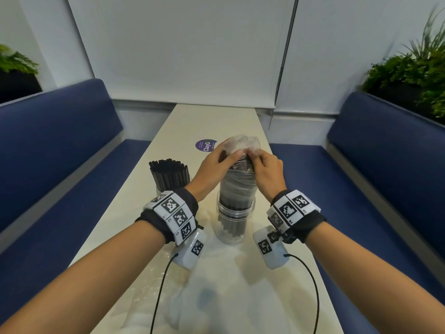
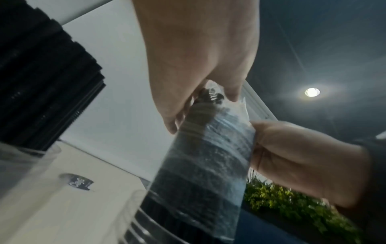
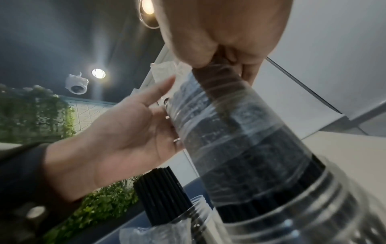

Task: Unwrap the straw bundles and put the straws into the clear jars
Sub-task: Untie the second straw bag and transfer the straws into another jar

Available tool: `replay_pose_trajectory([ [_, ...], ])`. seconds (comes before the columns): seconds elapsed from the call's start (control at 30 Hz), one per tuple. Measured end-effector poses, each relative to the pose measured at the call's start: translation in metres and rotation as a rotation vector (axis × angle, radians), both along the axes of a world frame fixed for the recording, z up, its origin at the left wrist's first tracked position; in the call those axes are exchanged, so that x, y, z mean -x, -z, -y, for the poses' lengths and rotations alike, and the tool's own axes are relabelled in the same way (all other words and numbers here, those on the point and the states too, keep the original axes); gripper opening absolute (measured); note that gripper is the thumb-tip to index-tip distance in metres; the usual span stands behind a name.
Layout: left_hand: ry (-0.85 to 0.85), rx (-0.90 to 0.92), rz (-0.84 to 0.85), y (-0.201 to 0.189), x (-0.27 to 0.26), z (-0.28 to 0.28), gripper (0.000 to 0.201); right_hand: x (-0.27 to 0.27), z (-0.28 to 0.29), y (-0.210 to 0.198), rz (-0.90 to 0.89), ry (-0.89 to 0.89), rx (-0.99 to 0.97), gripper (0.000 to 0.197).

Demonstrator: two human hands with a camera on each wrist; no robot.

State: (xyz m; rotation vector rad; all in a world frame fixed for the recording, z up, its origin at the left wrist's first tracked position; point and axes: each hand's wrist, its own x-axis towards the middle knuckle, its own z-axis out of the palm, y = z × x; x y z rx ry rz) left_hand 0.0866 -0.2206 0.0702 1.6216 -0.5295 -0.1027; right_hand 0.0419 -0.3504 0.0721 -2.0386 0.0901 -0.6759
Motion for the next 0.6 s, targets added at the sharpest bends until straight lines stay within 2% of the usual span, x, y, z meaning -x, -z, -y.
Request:
replay_pose_trajectory([
  [0.13,-0.148,-0.043,0.095,-0.007,0.000,-0.006,0.030,-0.002,-0.001,-0.006,-0.009,0.002,0.104,0.034],
  [0.23,-0.249,-0.043,0.138,-0.012,0.002,-0.004,0.031,-0.006,0.001,-0.008,-0.055,-0.113,-0.089,0.034],
  [0.3,-0.266,-0.031,0.161,-0.016,0.005,-0.001,0.033,-0.007,0.002,-0.007,-0.095,-0.216,-0.265,0.047],
  [0.37,-0.248,-0.044,0.183,-0.016,0.006,0.001,0.033,-0.007,0.004,-0.005,-0.123,-0.269,-0.369,0.044],
  [0.47,-0.208,-0.059,0.197,-0.017,0.006,0.003,0.033,-0.007,0.008,-0.005,-0.092,-0.166,-0.215,0.029],
  [0.53,-0.159,-0.026,0.174,-0.018,0.005,0.005,0.035,-0.005,0.006,-0.005,-0.064,-0.088,-0.088,0.037],
  [0.6,-0.061,0.019,0.114,-0.019,0.002,0.007,0.043,-0.004,0.004,-0.006,-0.047,-0.044,-0.056,0.043],
])
